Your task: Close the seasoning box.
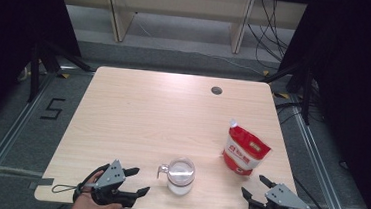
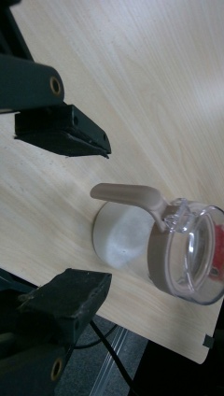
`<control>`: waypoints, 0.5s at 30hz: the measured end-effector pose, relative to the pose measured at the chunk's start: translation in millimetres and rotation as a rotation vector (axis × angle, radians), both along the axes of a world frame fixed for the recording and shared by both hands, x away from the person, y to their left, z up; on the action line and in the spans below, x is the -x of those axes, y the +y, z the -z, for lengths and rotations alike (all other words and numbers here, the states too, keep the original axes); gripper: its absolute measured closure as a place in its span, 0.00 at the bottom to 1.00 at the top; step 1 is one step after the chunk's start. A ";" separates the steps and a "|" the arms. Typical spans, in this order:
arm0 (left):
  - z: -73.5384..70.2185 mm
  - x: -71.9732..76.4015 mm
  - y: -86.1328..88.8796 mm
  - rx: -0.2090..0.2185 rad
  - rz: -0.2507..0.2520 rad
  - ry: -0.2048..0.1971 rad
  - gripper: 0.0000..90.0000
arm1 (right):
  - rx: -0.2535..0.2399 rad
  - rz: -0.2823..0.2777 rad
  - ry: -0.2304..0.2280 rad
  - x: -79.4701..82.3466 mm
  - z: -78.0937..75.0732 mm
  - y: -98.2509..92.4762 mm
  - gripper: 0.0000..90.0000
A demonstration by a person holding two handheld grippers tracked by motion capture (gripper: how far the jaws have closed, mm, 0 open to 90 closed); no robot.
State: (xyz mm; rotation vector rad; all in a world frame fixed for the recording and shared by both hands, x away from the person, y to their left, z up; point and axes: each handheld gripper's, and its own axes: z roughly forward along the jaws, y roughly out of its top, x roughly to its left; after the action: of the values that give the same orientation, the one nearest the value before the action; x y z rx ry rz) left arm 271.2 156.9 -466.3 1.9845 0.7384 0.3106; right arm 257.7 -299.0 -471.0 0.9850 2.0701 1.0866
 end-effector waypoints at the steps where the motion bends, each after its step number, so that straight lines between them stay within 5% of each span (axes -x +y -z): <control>1: 0.9 0.0 1.3 -0.009 -0.003 0.001 0.34 | 0.004 -0.003 -0.005 -0.4 0.3 0.0 0.34; 3: 3.4 1.3 2.4 -0.003 0.000 0.004 0.33 | -0.016 0.013 0.032 2.3 0.6 2.3 0.34; 11: 10.4 5.2 4.6 -0.007 -0.005 0.011 0.29 | 0.011 -0.004 -0.002 -0.6 0.9 0.4 0.33; 15: 12.6 5.9 4.0 -0.015 0.003 0.006 0.28 | 0.000 -0.010 0.024 0.0 1.2 1.4 0.33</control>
State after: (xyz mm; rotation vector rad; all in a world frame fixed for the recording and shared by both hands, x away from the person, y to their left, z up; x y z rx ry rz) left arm 265.3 160.9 -478.8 2.0018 0.7385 0.3090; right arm 257.6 -297.6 -472.2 0.9934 2.0963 1.0846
